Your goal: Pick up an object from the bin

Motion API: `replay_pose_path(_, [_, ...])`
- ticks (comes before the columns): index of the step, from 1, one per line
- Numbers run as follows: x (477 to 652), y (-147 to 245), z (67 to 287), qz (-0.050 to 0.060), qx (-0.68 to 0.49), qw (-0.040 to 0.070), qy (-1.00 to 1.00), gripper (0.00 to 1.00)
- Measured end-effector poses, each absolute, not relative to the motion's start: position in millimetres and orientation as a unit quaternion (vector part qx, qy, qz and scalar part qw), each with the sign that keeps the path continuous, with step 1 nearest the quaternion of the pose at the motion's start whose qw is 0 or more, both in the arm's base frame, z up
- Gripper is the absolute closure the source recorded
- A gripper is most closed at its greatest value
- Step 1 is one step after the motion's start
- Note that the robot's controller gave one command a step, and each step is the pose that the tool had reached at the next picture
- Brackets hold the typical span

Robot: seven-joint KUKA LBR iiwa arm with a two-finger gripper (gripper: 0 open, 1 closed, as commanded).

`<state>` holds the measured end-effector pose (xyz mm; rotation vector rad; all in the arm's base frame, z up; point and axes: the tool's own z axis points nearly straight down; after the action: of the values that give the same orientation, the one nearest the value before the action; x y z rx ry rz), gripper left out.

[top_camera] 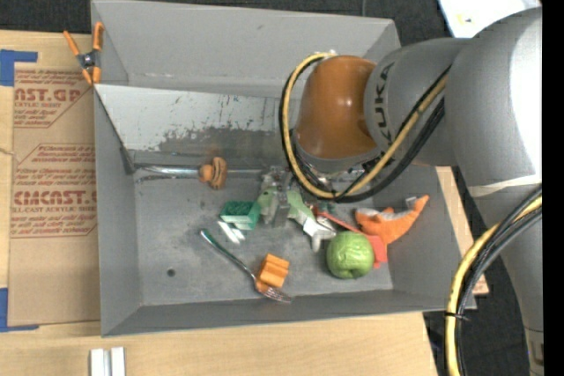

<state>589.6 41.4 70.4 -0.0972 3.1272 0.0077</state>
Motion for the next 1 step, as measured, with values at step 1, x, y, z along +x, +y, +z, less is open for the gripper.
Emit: replay_pose_path(1, [587.6,41.5,89.8,0.002,-0.031,0.003,1.0,1.0])
